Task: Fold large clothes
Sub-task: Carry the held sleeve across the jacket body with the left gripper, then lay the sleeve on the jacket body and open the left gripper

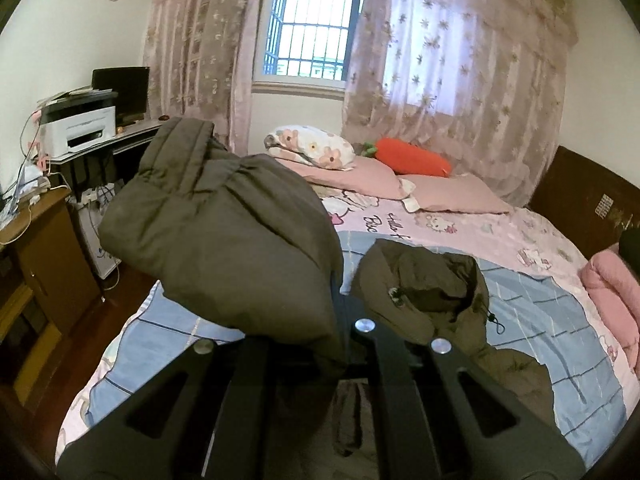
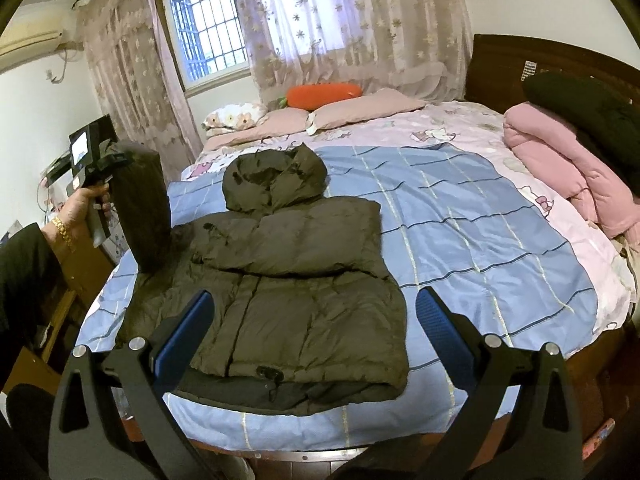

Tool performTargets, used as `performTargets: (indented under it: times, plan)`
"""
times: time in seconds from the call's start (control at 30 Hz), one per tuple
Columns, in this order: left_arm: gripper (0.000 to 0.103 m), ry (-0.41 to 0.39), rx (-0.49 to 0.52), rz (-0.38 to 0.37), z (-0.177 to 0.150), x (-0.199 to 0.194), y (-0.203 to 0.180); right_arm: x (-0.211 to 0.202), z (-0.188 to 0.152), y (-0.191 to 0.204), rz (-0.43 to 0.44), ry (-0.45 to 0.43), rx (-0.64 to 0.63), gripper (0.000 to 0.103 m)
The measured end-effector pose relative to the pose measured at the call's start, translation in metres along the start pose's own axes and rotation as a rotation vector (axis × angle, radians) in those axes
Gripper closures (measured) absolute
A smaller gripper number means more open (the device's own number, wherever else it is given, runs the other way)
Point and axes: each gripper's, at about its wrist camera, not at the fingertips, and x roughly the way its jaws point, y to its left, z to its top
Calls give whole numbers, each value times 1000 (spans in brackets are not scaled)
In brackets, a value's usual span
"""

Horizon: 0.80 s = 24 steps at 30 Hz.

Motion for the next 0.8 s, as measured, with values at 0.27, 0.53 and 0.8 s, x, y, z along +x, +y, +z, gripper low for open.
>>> performTargets:
  times: [0.27, 0.53, 0.8]
  plan:
    - [100, -9, 39, -9, 8, -10, -32, -7, 1, -13, 4, -12, 24, 2]
    - [100, -26, 133, 3, 6, -17, -70, -14, 2, -24, 13, -27, 46, 2]
    - [100, -9, 214, 3, -9, -11, -112, -20, 1, -34, 22, -33, 64, 2]
